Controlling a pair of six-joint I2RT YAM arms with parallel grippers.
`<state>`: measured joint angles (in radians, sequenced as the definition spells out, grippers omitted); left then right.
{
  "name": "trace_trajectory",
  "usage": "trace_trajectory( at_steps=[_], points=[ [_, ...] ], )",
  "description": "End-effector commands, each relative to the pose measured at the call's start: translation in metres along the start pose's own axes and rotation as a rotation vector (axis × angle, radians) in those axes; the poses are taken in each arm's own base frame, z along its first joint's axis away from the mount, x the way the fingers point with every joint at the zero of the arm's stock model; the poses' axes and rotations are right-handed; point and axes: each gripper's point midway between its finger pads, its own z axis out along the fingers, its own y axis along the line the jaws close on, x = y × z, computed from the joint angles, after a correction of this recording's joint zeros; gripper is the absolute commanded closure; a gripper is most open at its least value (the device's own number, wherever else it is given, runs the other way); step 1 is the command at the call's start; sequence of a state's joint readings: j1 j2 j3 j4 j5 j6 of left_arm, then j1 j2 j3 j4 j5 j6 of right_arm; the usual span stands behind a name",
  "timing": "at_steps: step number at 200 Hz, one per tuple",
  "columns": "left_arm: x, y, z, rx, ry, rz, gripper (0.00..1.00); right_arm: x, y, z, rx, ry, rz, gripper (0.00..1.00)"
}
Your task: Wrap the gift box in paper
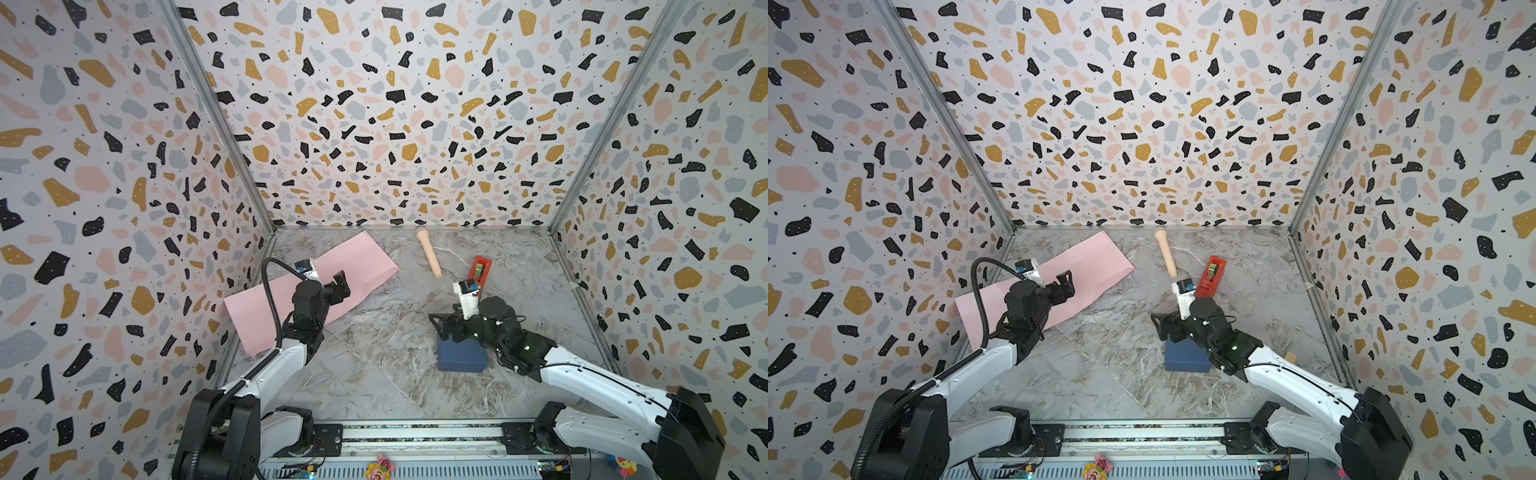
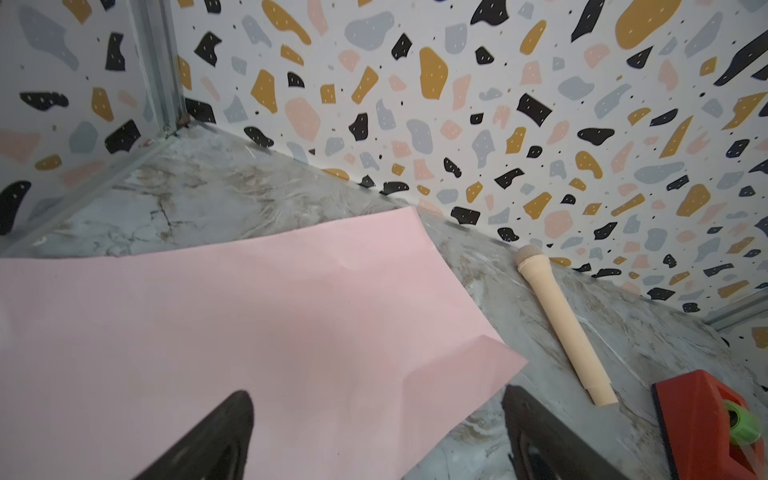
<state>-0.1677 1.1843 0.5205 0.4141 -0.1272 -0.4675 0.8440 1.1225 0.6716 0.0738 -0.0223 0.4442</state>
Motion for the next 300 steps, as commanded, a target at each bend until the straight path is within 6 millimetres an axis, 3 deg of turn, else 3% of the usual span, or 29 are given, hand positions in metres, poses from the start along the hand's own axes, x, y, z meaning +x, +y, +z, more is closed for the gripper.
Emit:
trace_trajectory(
  at_steps=[1, 19, 37, 52, 73, 94, 114, 130, 145, 177, 193, 238, 252, 300],
  points=[
    [0.010, 0.001, 0.003, -0.018, 0.069, -0.067, 0.06, 0.044, 0.042, 0.017, -0.075, 0.222, -0.015, 0.13],
    [0.019, 0.001, 0.002, -0.013, 0.108, -0.059, 0.08, 0.054, 0.036, 0.023, -0.023, 0.272, -0.027, 0.14],
    [0.032, -0.011, 0.000, 0.048, 0.158, -0.067, 0.10, 0.048, 0.004, 0.012, 0.107, 0.244, -0.040, 0.12],
    [0.048, -0.032, -0.006, 0.131, 0.224, -0.083, 0.12, 0.045, -0.022, 0.001, 0.162, 0.253, -0.009, 0.12],
    [0.078, -0.089, -0.027, 0.323, 0.346, -0.101, 0.13, 0.040, -0.062, -0.026, 0.292, 0.249, 0.047, 0.08],
    [0.115, -0.161, -0.066, 0.505, 0.459, -0.075, 0.11, 0.034, -0.103, -0.056, 0.389, 0.215, 0.143, 0.03],
    [0.147, -0.215, -0.093, 0.630, 0.574, -0.082, 0.10, 0.046, -0.137, -0.066, 0.352, 0.230, 0.306, 0.02],
    [0.164, -0.247, -0.106, 0.689, 0.633, -0.084, 0.10, 0.060, -0.147, -0.063, 0.283, 0.262, 0.411, 0.04],
    [0.178, -0.263, -0.114, 0.710, 0.667, -0.067, 0.10, 0.070, -0.140, -0.056, 0.203, 0.291, 0.447, 0.05],
    [0.219, -0.275, -0.115, 0.693, 0.766, -0.034, 0.10, 0.088, -0.128, -0.047, 0.112, 0.327, 0.490, 0.09],
    [0.231, -0.279, -0.115, 0.686, 0.798, -0.051, 0.10, 0.092, -0.125, -0.046, 0.092, 0.328, 0.491, 0.10],
    [0.239, -0.278, -0.101, 0.631, 0.782, -0.023, 0.16, 0.090, -0.111, -0.035, 0.019, 0.294, 0.517, 0.15],
    [0.240, -0.275, -0.094, 0.613, 0.771, -0.023, 0.22, 0.083, -0.106, -0.029, -0.003, 0.277, 0.515, 0.17],
    [0.231, -0.257, -0.062, 0.562, 0.738, -0.017, 0.28, 0.056, -0.096, -0.003, -0.056, 0.198, 0.545, 0.28]
  ],
)
